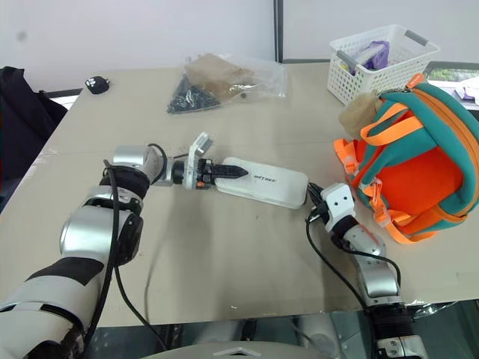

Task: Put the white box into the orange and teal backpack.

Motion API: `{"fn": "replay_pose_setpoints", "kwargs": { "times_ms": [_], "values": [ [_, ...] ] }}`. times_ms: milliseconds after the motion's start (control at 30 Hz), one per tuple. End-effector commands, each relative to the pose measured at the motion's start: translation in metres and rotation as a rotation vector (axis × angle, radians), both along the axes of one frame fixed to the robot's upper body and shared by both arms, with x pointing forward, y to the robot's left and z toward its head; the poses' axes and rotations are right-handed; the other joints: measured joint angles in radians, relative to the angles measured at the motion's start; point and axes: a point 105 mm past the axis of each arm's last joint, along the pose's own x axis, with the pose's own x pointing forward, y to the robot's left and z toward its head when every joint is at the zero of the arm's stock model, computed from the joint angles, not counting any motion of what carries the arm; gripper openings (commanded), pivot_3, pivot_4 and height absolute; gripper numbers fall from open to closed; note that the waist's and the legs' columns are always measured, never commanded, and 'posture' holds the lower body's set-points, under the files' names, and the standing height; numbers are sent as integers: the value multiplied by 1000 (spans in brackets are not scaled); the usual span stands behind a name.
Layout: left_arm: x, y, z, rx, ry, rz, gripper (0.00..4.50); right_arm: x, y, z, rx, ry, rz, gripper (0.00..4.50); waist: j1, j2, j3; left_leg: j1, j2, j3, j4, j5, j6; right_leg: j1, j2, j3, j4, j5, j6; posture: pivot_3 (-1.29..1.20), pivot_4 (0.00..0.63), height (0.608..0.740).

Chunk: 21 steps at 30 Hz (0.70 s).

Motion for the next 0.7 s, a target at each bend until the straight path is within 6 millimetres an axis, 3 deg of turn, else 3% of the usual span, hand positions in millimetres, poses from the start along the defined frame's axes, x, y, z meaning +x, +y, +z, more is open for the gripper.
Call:
{"fn": "replay_pose_setpoints", "kwargs": {
  "times_ms": [33,133,233,333,400,467,600,700],
  "values": [
    [-5,2,-5,-20,44,4,1695,-1,6,13,10,-52,30,0,-1,-3,1,-1,0,0,0,0,0,-2,0,0,1,0,0,0,150,740],
    [-5,6,-6,-35,42,24,1154,-1,5,14,17,-55,29,0,-3,-3,0,-1,0,0,1,0,0,-1,0,0,2,0,0,0,150,740],
    [-3,8,-5,-50,35,46,1133,-7,5,17,41,-58,49,0,-5,-3,0,-1,0,0,1,0,0,-1,0,1,2,0,0,0,150,740],
    [-1,19,-4,-66,8,91,1133,-36,4,23,108,-49,143,0,-4,-3,0,-1,1,0,1,0,0,-2,0,0,2,0,0,0,150,740],
    [-1,27,1,-103,-4,127,1133,-53,-4,32,116,-90,146,537,-6,-3,0,-1,1,0,1,0,0,-2,0,1,2,0,0,0,150,740],
    [-4,37,10,-169,-27,153,1133,-69,-22,50,7,-247,81,1219,-10,-4,0,-1,1,0,1,0,0,-2,0,2,2,0,0,0,150,740],
    [-16,43,12,-215,-32,180,1133,-83,-58,66,39,-347,-186,3323,-8,-5,0,2,2,2,1,0,-1,-4,3,12,8,0,0,0,150,740],
    [-23,45,14,-249,-43,218,1133,-80,-70,81,72,-385,-319,3323,-5,-5,-1,2,3,2,1,1,-2,-4,2,12,9,0,0,0,150,740]
  ]
}}
